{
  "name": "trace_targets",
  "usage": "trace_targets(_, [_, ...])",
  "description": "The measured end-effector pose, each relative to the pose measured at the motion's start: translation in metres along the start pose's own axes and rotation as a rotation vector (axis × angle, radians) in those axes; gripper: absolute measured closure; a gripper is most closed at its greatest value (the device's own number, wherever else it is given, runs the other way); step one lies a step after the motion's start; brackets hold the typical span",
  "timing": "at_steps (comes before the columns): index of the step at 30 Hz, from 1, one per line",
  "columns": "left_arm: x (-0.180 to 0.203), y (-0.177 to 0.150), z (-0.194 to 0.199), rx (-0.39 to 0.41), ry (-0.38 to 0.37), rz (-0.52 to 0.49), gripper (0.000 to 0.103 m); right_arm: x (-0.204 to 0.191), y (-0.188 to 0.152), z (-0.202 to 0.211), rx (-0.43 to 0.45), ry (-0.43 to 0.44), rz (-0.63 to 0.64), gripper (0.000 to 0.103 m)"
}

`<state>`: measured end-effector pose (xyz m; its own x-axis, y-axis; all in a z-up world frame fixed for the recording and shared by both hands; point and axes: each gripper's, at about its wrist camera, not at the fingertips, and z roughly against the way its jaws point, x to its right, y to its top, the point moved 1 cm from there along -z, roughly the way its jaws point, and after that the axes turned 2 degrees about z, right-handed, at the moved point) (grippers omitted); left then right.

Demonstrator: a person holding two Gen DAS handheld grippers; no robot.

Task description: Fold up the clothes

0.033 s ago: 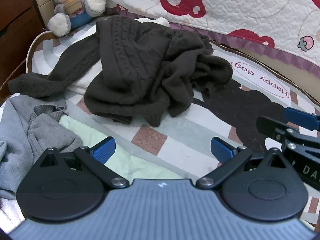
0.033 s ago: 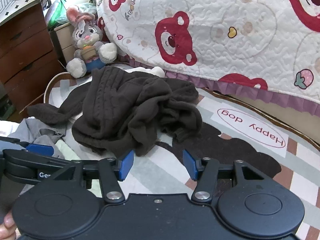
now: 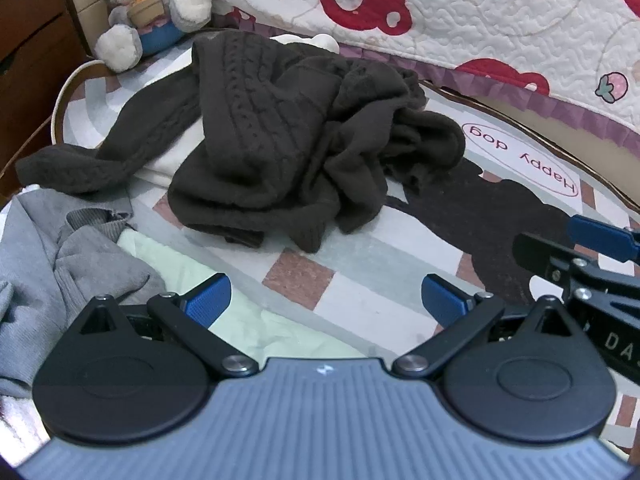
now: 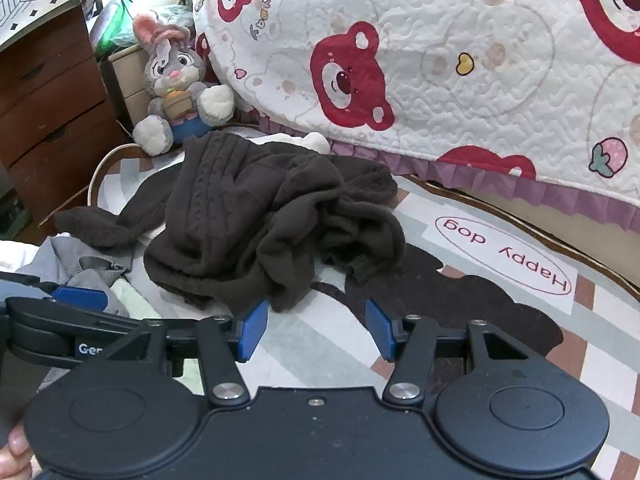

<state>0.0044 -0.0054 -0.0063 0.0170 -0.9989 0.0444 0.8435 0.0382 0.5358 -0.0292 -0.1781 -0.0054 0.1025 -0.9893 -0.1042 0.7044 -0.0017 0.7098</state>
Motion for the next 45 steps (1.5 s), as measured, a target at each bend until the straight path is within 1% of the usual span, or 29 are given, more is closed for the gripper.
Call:
trace_targets(9, [0.046,0.001,0.019,0.013,-0.027,0.032,0.002,-0.003,-0.005,0.0,0.011,-0.011,0.013,0.043])
trace_targets(14, [0.069,0.001,0.029,0.021,-0.042,0.049,0.003,-0.001,-0.002,0.001,-0.003,-0.014,0.015,0.043])
trace_targets(24, [0.068,0.0,0.029,0.021,-0.055,0.073,0.002,0.002,-0.005,0.001,-0.002,-0.014,-0.007,0.042])
trace_targets(38, [0.067,-0.002,0.03,0.016,-0.066,0.095,0.002,0.001,-0.007,0.001,-0.006,-0.018,-0.005,0.041])
trace_targets(42, [0.066,-0.002,0.03,0.013,-0.059,0.109,0.001,0.001,-0.007,0.002,-0.01,-0.019,-0.008,0.041])
trace_targets(45, [0.065,-0.002,0.028,0.008,-0.056,0.121,0.001,0.0,-0.006,0.005,-0.01,-0.003,-0.017,0.041])
